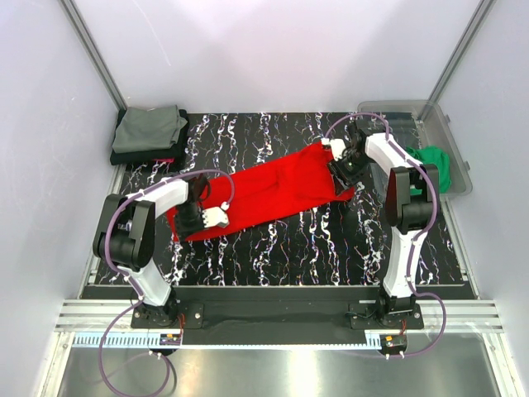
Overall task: Fold and stack the t-shirts
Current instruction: Fold the tshirt
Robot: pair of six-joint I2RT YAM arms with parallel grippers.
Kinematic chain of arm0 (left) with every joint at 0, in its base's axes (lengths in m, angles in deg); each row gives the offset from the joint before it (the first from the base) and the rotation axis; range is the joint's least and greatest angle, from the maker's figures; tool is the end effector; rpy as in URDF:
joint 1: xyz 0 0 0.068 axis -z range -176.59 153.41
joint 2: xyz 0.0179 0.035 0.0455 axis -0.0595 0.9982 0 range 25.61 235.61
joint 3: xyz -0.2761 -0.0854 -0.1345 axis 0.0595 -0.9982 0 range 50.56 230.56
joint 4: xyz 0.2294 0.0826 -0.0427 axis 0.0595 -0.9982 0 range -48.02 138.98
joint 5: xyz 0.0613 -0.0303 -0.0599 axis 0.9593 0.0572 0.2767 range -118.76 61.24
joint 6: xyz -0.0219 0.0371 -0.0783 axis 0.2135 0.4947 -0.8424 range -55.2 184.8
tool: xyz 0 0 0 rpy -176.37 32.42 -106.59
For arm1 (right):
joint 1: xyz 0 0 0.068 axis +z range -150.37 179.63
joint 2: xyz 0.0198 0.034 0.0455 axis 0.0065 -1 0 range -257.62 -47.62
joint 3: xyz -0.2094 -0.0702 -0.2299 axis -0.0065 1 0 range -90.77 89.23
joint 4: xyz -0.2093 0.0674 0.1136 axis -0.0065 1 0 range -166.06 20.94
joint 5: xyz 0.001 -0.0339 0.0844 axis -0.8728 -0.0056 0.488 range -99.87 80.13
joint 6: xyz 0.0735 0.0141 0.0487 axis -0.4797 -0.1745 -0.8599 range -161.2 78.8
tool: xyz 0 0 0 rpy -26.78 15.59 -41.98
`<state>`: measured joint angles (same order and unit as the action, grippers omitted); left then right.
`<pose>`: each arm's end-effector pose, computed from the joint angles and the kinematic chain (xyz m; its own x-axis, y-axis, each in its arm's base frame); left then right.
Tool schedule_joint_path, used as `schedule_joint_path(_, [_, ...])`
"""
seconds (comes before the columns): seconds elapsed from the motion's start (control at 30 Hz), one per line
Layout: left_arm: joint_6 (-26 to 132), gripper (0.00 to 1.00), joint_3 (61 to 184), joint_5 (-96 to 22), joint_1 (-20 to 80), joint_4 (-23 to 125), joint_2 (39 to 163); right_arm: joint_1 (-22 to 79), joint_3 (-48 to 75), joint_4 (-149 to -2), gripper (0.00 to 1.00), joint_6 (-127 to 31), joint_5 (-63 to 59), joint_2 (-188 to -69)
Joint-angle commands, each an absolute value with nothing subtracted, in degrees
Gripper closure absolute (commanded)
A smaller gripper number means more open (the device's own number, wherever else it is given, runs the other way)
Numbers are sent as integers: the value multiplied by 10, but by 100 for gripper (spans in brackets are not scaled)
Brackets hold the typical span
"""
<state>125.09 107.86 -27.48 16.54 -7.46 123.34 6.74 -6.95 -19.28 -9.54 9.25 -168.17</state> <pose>0.2511 -0.0568 0.1658 -0.2797 0.9569 0.0786 0.9536 0.2864 -0.0930 0.4290 0.0797 0.1938 -0.7470 -0.5929 -0.3007 -0.6567 0.7286 0.1947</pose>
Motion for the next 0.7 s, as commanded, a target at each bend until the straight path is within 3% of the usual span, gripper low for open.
schedule_joint_path(0.0, [1251, 100, 1094, -266, 161, -72, 1236, 64, -95, -179, 53, -88, 103, -1680])
schedule_joint_path(0.17, [1251, 100, 1093, -263, 155, -69, 1239, 58, -97, -173, 66, -78, 93, -1687])
schedule_joint_path(0.43, [1246, 100, 1098, -263, 152, -66, 1243, 54, -98, -173, 63, -81, 78, -1698])
schedule_joint_path(0.57, [1247, 100, 1096, -261, 152, -66, 1243, 53, -102, -174, 84, -78, 72, -1706])
schedule_joint_path(0.67, [1246, 100, 1093, -260, 150, -65, 1242, 50, -111, -179, 88, -79, 63, -1705])
